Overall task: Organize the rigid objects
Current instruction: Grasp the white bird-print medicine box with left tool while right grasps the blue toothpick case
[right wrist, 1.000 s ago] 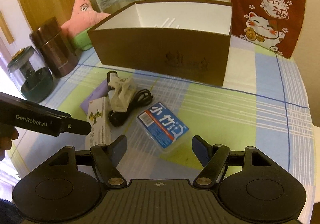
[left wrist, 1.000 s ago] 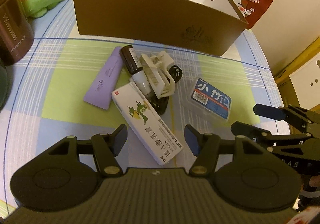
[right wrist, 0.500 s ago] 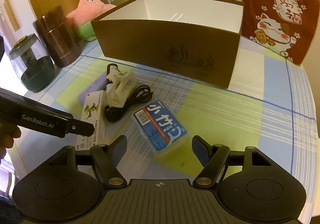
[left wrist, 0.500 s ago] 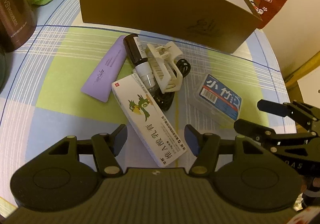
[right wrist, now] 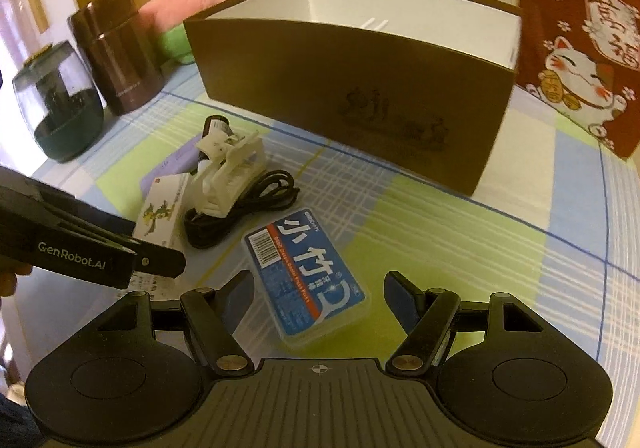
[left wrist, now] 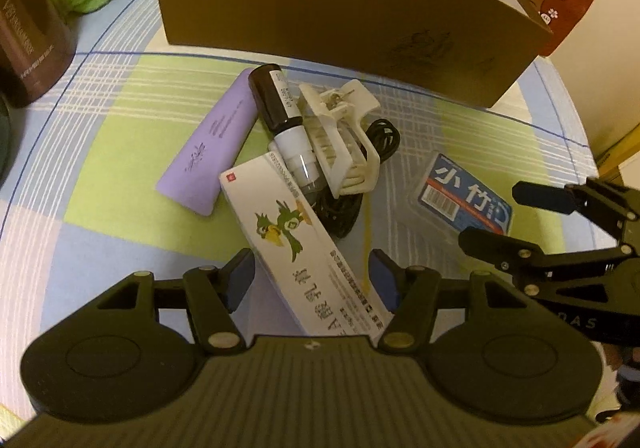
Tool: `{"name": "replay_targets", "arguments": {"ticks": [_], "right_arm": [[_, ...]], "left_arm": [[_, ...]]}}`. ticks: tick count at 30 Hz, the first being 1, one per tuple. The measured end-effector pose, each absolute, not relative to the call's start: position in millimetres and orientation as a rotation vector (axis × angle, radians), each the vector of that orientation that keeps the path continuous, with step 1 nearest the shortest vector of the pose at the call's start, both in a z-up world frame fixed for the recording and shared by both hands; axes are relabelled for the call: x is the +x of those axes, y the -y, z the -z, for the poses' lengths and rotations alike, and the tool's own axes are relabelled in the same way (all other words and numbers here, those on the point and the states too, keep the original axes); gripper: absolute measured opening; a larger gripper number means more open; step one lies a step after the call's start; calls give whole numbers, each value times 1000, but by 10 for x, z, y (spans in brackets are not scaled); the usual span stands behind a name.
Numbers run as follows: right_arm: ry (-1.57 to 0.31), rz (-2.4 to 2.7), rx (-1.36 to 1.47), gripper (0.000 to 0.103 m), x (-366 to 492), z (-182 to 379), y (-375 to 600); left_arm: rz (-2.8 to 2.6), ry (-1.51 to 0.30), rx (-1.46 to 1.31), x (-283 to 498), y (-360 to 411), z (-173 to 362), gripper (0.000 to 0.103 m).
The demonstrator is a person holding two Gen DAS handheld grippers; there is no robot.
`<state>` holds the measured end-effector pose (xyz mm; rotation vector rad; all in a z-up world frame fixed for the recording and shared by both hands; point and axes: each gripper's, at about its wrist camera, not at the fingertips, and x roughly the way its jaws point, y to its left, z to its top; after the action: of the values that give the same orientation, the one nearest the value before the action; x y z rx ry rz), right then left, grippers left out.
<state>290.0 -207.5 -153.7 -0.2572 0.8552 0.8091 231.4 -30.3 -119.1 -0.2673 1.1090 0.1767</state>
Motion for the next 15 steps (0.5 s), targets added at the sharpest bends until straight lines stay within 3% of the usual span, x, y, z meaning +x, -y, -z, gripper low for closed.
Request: {"name": "replay_targets", "arguments": {"ticks": [6,11,13,15], "right_arm": [[-833,-860,-331,69,2903,1619,1953],[-798,-890,-381,68,2814,1663,1870],[-793,-894,-387,58,2792,1675,1854],[-798,-912,-381,57,2763,1672,1847]], "left_arm": [[-182,-1099,-217,2316,306,1241,51],[-180,-1101,-187,2256,236,1236,38],[-180,-1107,-172,2206,196,1233,34],[-175,-1112,-152,2143,162,1232,34]]}}
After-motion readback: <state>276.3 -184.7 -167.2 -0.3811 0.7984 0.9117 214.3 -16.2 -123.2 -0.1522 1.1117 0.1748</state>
